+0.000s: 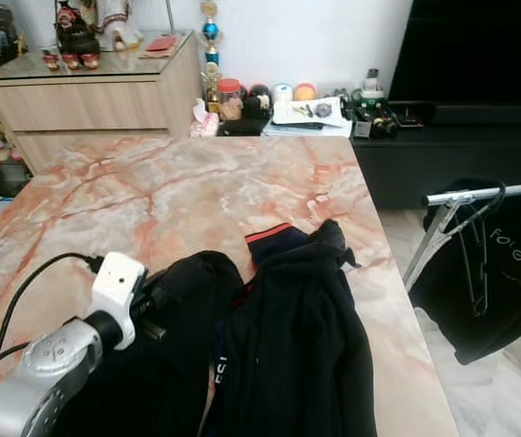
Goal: Hang hanger
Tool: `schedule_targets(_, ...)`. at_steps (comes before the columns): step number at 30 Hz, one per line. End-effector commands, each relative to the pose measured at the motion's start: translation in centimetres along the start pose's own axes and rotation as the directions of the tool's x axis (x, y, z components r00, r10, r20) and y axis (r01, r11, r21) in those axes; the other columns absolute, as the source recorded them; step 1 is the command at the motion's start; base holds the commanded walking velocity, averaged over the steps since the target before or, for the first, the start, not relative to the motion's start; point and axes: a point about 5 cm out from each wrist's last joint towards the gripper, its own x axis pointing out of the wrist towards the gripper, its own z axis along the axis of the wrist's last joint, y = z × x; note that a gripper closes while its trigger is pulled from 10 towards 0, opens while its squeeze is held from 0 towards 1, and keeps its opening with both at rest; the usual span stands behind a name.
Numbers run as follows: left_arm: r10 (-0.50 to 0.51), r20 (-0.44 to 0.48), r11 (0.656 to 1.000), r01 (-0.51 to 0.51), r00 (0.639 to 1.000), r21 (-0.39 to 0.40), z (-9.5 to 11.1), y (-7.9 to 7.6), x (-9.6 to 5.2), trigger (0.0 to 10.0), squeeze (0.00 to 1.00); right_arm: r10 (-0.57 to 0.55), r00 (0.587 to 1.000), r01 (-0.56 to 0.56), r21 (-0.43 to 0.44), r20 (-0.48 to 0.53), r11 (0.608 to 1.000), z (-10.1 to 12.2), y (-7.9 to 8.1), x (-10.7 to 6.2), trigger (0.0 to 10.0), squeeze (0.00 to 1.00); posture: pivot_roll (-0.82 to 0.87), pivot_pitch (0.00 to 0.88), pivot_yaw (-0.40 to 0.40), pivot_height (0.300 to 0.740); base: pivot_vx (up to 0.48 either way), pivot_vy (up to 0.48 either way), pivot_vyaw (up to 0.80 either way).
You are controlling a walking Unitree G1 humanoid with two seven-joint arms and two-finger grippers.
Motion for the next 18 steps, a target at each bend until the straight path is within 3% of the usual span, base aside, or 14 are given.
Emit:
schedule_targets(1, -0.029, -0.023, 0.999, 0.029, 0.999, 0.036, 0.0, 0.1, -0.9, 10.0, 1.00, 0.026, 1.000, -0.026, 0.003, 0.001, 1.000, 0.1, 1.3, 0.0, 10.0, 0.00, 0.07, 0.075, 0.040, 0.740, 0.000, 0.000, 0.00)
schedule_targets(3, -0.083, -0.049, 0.992, 0.087, 0.995, 0.091, -0.1, 0.1, -1.6, 10.0, 1.00, 0.035, 0.999, -0.035, -0.002, 0.005, 0.999, 0.4, 2.1, 0.1, 10.0, 0.00, 0.07, 0.075, 0.038, 0.740, 0.000, 0.000, 0.00)
schedule_targets(7, -0.124, -0.044, 0.988, 0.127, 0.991, 0.085, 0.2, 0.4, -2.1, 10.0, 1.00, 0.042, 0.999, -0.042, -0.004, 0.013, 0.999, 1.0, 2.8, 0.2, 10.0, 0.00, 0.07, 0.074, 0.039, 0.740, 0.000, 0.000, 0.00)
schedule_targets(12, -0.168, -0.096, 0.980, 0.176, 0.981, 0.088, -0.5, 1.4, -3.9, 10.0, 1.00, 0.043, 0.999, -0.043, -0.001, 0.023, 0.999, 1.4, 3.1, 0.2, 10.0, 0.00, 0.07, 0.073, 0.039, 0.740, 0.000, 0.000, 0.00)
schedule_targets(13, -0.146, -0.107, 0.984, 0.155, 0.984, 0.082, -0.6, 2.4, -4.7, 10.0, 1.00, 0.037, 0.999, -0.037, 0.002, 0.020, 0.999, 1.2, 2.7, 0.2, 10.0, 0.00, 0.07, 0.073, 0.039, 0.740, 0.000, 0.000, 0.00)
schedule_targets(16, -0.107, -0.092, 0.991, 0.113, 0.990, 0.068, -0.5, 3.3, -5.4, 10.0, 1.00, 0.034, 0.999, -0.034, 0.001, 0.018, 0.999, 1.1, 2.5, 0.2, 10.0, 0.00, 0.07, 0.073, 0.037, 0.740, 0.000, 0.000, 0.00)
schedule_targets(18, -0.003, -0.041, 1.000, 0.004, 0.999, 0.025, 0.0, 4.9, -6.1, 10.0, 1.00, 0.032, 0.999, -0.032, 0.002, 0.017, 0.999, 1.1, 2.4, 0.2, 10.0, 0.00, 0.08, 0.073, 0.036, 0.740, 0.000, 0.000, 0.00)
